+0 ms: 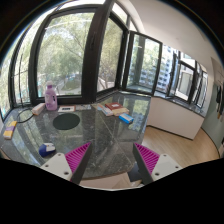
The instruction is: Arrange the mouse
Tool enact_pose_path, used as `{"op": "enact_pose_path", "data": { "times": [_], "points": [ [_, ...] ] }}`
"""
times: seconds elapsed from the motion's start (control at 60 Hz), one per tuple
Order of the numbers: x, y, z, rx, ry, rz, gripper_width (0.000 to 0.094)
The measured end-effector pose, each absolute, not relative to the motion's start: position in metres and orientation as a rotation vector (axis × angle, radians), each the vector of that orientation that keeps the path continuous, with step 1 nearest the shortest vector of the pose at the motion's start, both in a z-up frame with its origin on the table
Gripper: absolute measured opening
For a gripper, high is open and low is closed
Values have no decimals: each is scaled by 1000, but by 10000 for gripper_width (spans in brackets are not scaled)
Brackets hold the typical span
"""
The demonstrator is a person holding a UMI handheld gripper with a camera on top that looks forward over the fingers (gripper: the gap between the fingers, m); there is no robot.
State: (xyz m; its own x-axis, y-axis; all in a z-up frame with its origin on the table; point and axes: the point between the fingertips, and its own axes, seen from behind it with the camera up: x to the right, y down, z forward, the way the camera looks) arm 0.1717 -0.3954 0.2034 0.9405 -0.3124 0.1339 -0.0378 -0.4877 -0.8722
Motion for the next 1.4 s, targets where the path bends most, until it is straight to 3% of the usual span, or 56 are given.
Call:
{"op": "enact_pose_path", "data": {
  "times": [0.217, 0.55, 0.833, 1.1, 1.4],
  "points": [
    [160, -410, 177, -2105, 265, -338, 856],
    [15, -436, 63, -2256, 223, -177, 852],
    [-128, -342, 26, -2171, 79, 20, 857],
    [-149, -256, -5, -2201, 115, 23, 861],
    [-152, -187, -13, -2217, 103, -45, 816]
  ]
}}
